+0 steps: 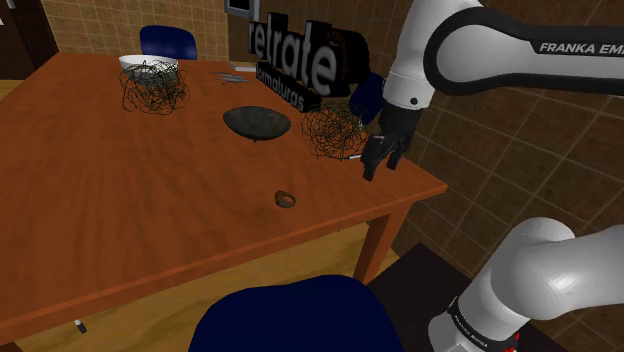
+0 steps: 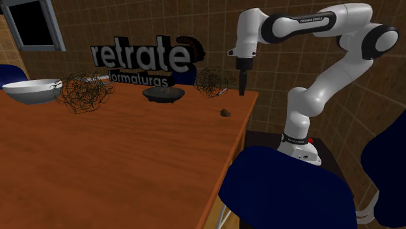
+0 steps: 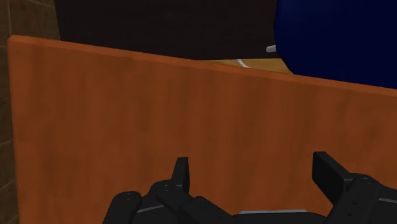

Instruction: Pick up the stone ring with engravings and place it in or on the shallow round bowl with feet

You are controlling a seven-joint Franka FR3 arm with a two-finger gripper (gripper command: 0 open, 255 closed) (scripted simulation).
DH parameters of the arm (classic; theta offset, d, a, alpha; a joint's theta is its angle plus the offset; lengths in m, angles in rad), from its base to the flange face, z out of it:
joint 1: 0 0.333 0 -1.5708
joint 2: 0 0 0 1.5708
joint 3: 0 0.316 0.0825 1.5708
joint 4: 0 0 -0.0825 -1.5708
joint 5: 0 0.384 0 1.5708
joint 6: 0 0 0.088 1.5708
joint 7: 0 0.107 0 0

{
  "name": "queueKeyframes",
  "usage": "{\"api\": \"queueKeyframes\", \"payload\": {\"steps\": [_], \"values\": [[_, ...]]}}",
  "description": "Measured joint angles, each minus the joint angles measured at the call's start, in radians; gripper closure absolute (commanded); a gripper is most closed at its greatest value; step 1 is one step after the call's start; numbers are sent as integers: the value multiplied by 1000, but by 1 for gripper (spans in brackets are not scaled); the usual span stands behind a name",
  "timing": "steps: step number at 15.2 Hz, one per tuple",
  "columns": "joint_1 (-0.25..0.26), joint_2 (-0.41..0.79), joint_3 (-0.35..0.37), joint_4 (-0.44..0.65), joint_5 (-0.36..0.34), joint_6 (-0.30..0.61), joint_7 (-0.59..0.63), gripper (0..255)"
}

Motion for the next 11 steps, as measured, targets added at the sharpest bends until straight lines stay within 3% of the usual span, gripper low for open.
{"api": "queueKeyframes", "payload": {"steps": [11], "values": [[25, 95, 294, 91, 69, 238, 250, 0]]}}
